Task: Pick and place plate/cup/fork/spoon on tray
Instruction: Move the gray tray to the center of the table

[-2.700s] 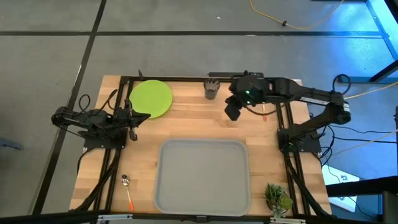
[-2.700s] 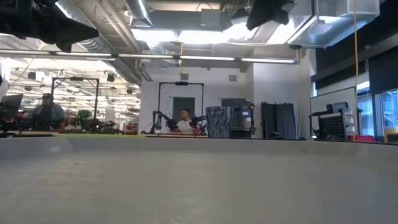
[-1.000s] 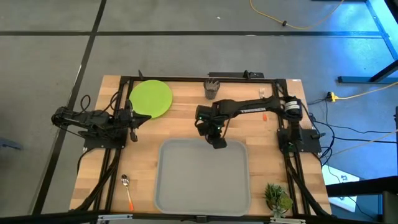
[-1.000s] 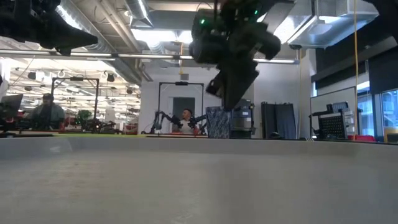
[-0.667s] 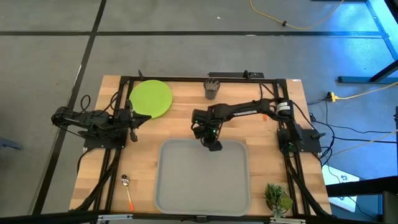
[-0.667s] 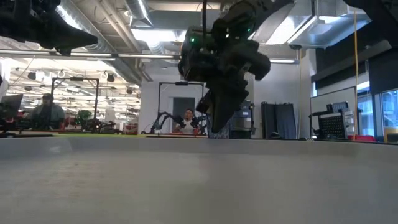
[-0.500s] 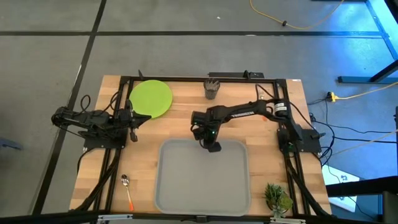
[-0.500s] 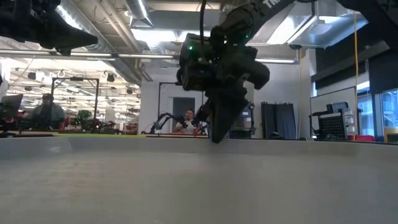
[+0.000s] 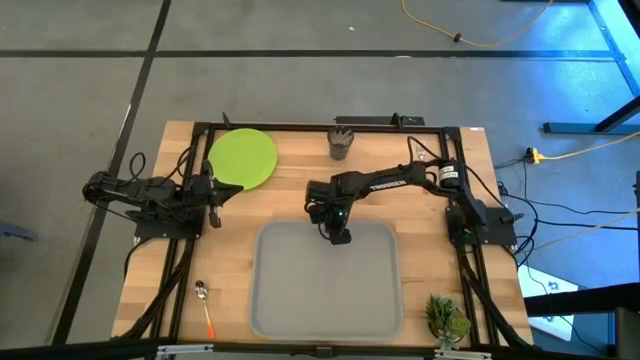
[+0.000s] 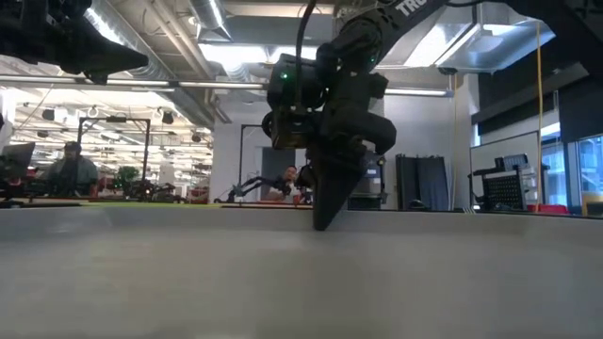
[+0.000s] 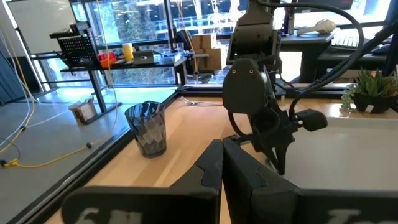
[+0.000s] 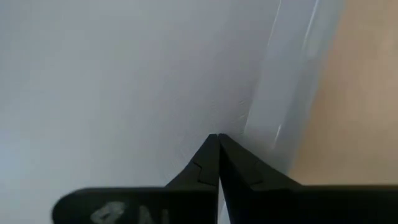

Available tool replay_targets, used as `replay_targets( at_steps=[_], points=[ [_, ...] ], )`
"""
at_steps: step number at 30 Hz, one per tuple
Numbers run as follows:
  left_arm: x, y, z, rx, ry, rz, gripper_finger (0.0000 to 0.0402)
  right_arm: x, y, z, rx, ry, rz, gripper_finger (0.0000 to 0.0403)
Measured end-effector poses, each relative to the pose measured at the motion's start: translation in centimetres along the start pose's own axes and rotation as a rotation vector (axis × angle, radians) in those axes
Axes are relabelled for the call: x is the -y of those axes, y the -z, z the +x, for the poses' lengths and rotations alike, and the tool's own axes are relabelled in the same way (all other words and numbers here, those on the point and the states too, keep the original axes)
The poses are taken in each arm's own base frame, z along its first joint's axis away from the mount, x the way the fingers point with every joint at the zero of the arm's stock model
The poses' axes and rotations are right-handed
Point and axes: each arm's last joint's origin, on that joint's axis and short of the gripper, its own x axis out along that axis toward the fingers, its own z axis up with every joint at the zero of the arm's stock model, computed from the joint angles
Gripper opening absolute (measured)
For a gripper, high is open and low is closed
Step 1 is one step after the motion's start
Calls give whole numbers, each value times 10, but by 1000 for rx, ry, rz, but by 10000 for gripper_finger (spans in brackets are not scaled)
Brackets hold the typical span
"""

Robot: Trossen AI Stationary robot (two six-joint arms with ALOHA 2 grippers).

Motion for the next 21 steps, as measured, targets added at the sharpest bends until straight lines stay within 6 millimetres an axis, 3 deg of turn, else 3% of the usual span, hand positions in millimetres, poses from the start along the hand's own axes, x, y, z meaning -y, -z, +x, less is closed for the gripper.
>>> replay_targets(
  at_steps=[14, 21],
  points=[
    [0, 0, 0, 0, 0, 0, 0, 38, 3, -13, 74, 158, 218, 5],
    [0, 0, 0, 0, 0, -1, 0, 48, 7, -16, 70, 226, 292, 5]
  ],
)
